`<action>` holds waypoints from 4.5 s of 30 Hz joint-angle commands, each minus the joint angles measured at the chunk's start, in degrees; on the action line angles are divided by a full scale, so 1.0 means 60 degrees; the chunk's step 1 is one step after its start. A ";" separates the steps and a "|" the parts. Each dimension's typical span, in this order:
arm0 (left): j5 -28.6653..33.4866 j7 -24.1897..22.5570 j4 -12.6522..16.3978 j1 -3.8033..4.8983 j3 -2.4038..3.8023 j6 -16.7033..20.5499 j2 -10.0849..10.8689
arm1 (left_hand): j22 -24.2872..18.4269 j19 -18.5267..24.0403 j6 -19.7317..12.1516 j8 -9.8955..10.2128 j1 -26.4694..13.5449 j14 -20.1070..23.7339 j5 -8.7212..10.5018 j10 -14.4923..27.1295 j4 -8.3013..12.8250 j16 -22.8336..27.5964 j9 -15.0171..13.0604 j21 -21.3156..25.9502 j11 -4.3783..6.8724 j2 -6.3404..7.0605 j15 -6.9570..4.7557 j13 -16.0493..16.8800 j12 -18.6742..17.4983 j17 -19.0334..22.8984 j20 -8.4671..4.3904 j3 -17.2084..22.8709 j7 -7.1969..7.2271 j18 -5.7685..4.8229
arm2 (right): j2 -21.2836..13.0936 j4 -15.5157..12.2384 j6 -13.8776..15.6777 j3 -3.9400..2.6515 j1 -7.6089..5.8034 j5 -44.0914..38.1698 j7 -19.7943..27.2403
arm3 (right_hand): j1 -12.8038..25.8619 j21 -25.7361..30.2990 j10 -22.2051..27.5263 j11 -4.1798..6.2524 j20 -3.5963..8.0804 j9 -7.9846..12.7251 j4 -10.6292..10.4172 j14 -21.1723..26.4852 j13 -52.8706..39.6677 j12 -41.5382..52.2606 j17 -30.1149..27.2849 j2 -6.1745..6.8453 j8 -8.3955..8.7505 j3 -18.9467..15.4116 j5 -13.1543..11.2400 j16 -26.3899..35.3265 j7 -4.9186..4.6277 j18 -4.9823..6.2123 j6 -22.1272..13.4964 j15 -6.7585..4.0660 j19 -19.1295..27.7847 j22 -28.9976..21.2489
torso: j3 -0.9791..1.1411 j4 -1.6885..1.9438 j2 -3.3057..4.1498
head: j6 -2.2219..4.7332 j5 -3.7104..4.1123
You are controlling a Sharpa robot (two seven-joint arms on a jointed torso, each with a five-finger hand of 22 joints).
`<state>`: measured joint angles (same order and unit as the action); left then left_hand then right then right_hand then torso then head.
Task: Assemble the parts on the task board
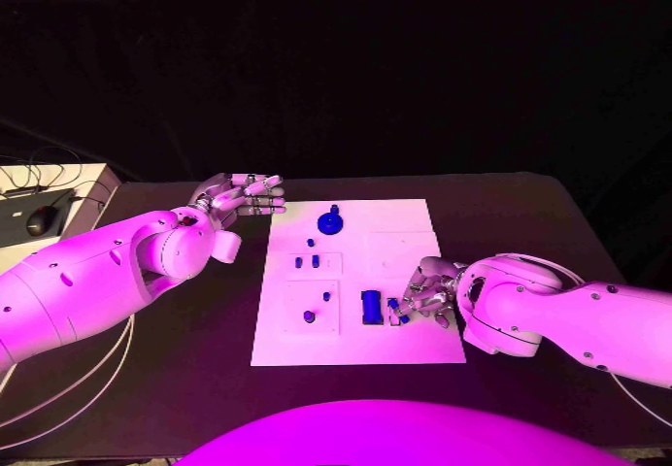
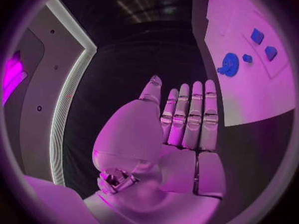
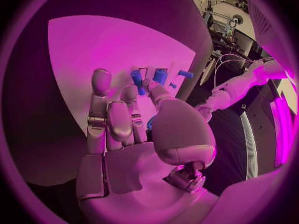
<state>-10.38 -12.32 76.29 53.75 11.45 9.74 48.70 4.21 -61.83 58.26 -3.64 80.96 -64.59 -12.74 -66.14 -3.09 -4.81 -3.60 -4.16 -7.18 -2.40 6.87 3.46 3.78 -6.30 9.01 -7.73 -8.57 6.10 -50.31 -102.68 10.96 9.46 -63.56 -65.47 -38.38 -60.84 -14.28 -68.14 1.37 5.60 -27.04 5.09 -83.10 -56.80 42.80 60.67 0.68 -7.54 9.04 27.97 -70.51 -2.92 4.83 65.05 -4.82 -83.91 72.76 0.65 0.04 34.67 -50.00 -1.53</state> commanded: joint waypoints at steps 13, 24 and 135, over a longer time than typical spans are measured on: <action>0.0012 0.0006 0.0018 -0.0010 0.0001 -0.0223 -0.0004 | -0.0005 0.0021 -0.0027 0.0008 0.0012 0.0001 -0.0018 0.0073 0.0007 -0.0034 0.0007 0.0001 -0.0028 -0.0052 -0.0017 -0.0002 -0.0039 0.0009 -0.0024 0.0009 -0.0067 -0.0042 | 0.0063 0.0093 -0.0393 0.0001 -0.0027 0.0146 0.0066 | 0.0276 0.0072 -0.0048 0.0032 0.0016 0.0073 -0.0440 -0.0003 -0.0022 -0.0012 -0.0024 -0.0040 0.0036 -0.0506 -0.0484 0.0046 -0.0022 -0.0033 0.0088 -0.0029 -0.0382 -0.0046 | 0.0004 -0.0004 0.0001 | 0.0001 -0.0002; 0.0008 0.0015 0.0007 -0.0010 0.0000 -0.0242 -0.0020 | -0.0005 0.0021 -0.0027 0.0008 0.0012 0.0001 -0.0018 0.0073 0.0007 -0.0034 0.0007 0.0001 -0.0028 -0.0052 -0.0017 -0.0002 -0.0039 0.0009 -0.0024 0.0009 -0.0067 -0.0042 | 0.0109 0.0156 -0.0098 0.0001 -0.0029 0.0031 0.0128 | 0.0358 0.0019 -0.0075 0.0018 0.0002 0.0038 -0.0941 -0.0003 -0.0022 0.0003 -0.0030 -0.0137 -0.0025 -0.1073 -0.0710 0.0032 -0.0023 -0.0018 0.0089 -0.0021 -0.0383 -0.0054 | 0.0004 -0.0002 0.0003 | 0.0001 0.0012; 0.1731 -0.2912 0.2277 0.1068 -0.1909 0.5730 -0.0669 | -0.0702 1.0306 -0.9710 0.0606 -1.3494 1.0766 0.2123 1.1024 0.0515 0.0802 0.0599 0.0693 0.1197 0.0400 -0.1144 -0.0576 -0.0630 0.1050 -0.1502 0.1288 0.1429 -0.1017 | 0.0937 0.2121 0.5527 -0.1576 0.0566 1.0912 1.1363 | 1.0140 0.2380 1.1357 -0.0229 -0.0934 0.4507 -0.0848 1.3849 0.9466 -0.7133 -1.0112 -0.0114 0.1256 -0.1507 -0.4661 1.1751 0.0487 -0.0806 -1.0842 0.0803 1.3984 -1.2127 | -0.0109 -0.0007 -0.0582 | 0.2604 0.0255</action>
<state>-0.23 -28.10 89.82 60.07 -0.01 42.21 44.72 0.05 -0.20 0.31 -0.20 0.36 -0.21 -0.20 -0.21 0.00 -0.37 -0.08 -0.34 -0.01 -0.05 0.01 0.05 0.37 -0.05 0.01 -0.37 0.01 1.17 -44.65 -89.87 42.17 0.06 -60.18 -1.44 28.52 -0.29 -0.28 -0.30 -0.01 -0.01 -0.05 0.23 -0.29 -0.05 0.32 0.05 -0.01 -0.20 0.01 0.19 -0.39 0.02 0.81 0.21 -0.02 -0.27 0.05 0.01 0.00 31.19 -34.38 0.00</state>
